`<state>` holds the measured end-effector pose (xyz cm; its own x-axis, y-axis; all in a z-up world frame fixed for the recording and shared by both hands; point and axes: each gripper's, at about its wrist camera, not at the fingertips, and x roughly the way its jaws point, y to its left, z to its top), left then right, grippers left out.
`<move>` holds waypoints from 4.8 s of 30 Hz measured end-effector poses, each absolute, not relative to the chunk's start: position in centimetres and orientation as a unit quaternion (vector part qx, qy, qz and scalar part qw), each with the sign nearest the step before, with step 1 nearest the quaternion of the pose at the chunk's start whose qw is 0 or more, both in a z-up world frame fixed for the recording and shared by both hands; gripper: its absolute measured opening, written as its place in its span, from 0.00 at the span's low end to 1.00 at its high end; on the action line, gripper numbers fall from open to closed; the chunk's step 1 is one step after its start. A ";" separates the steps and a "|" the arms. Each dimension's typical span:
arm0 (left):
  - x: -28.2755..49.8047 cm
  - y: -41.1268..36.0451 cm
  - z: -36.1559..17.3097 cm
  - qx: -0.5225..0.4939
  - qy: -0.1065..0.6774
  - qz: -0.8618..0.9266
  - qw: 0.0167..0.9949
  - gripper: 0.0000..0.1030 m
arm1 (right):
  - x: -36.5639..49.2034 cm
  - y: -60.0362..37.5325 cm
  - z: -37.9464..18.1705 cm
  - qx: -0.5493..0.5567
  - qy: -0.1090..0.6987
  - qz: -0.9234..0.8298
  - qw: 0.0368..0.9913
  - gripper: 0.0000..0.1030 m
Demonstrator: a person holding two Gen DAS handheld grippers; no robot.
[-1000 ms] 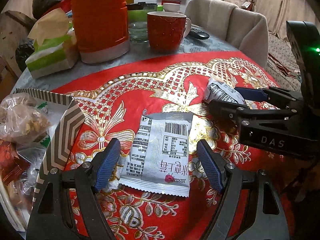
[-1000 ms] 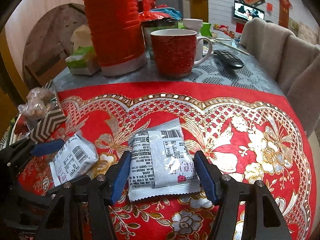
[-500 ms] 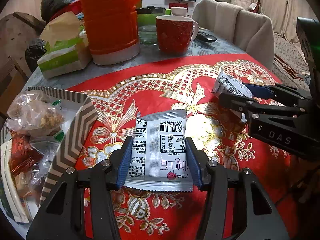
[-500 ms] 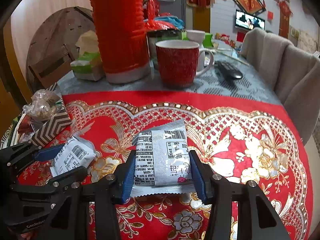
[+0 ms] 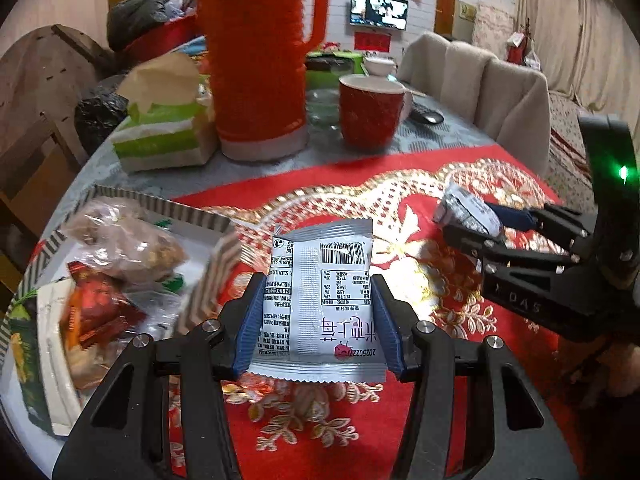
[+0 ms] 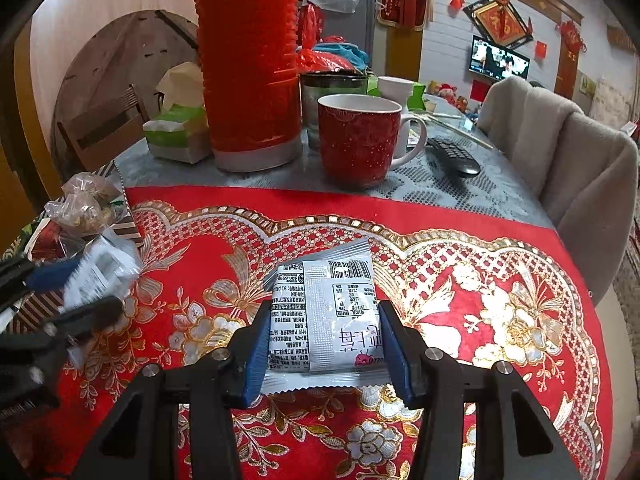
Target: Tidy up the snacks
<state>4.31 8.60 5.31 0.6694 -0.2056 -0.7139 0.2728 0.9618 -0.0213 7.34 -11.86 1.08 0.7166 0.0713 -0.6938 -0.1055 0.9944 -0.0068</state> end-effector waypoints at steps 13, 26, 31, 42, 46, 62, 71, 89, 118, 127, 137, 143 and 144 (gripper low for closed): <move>2.6 13.9 7.9 0.006 0.361 -0.107 0.927 0.49 | 5.8 -10.3 2.0 -0.077 0.331 0.018 0.940 0.48; -0.9 23.1 10.5 -0.066 0.354 -0.117 0.926 0.49 | 4.6 -11.3 3.1 -0.034 0.300 -0.026 0.953 0.48; -0.7 26.7 10.1 -0.078 0.356 -0.083 0.928 0.49 | 4.2 -8.6 4.5 -0.013 0.285 0.010 0.958 0.48; -0.2 30.9 8.0 -0.090 0.361 -0.038 0.927 0.49 | 3.9 1.0 8.6 -0.030 0.230 0.121 0.965 0.48; 0.1 31.1 7.2 -0.083 0.371 -0.031 0.924 0.49 | 4.5 4.5 9.4 -0.032 0.222 0.159 0.962 0.48; 0.7 31.8 6.2 -0.066 0.382 0.003 0.922 0.49 | 6.3 15.0 8.5 -0.041 0.240 0.246 0.938 0.48; 0.6 32.0 6.0 -0.060 0.387 0.016 0.920 0.49 | 6.8 14.7 7.3 -0.032 0.256 0.245 0.934 0.48; 1.0 31.8 5.1 -0.041 0.400 0.028 0.915 0.49 | 7.0 15.4 6.7 -0.046 0.267 0.247 0.930 0.48; 0.9 30.6 5.4 -0.037 0.403 -0.018 0.914 0.87 | 5.4 13.5 8.8 0.007 0.208 0.260 0.943 0.64; -2.5 30.2 6.4 -0.036 0.372 0.003 0.927 0.99 | 3.5 11.3 10.7 0.027 0.206 0.278 0.938 0.67; -6.6 26.7 8.0 -0.010 0.313 -0.015 0.950 0.99 | -2.8 8.3 11.1 -0.064 0.204 0.291 0.932 0.72; -7.1 25.2 6.8 -0.010 0.346 -0.022 0.938 0.99 | -3.8 6.8 10.2 -0.063 0.214 0.283 0.933 0.72; -7.1 25.0 6.6 -0.010 0.355 -0.019 0.935 0.99 | -3.7 6.7 10.0 -0.061 0.218 0.282 0.932 0.72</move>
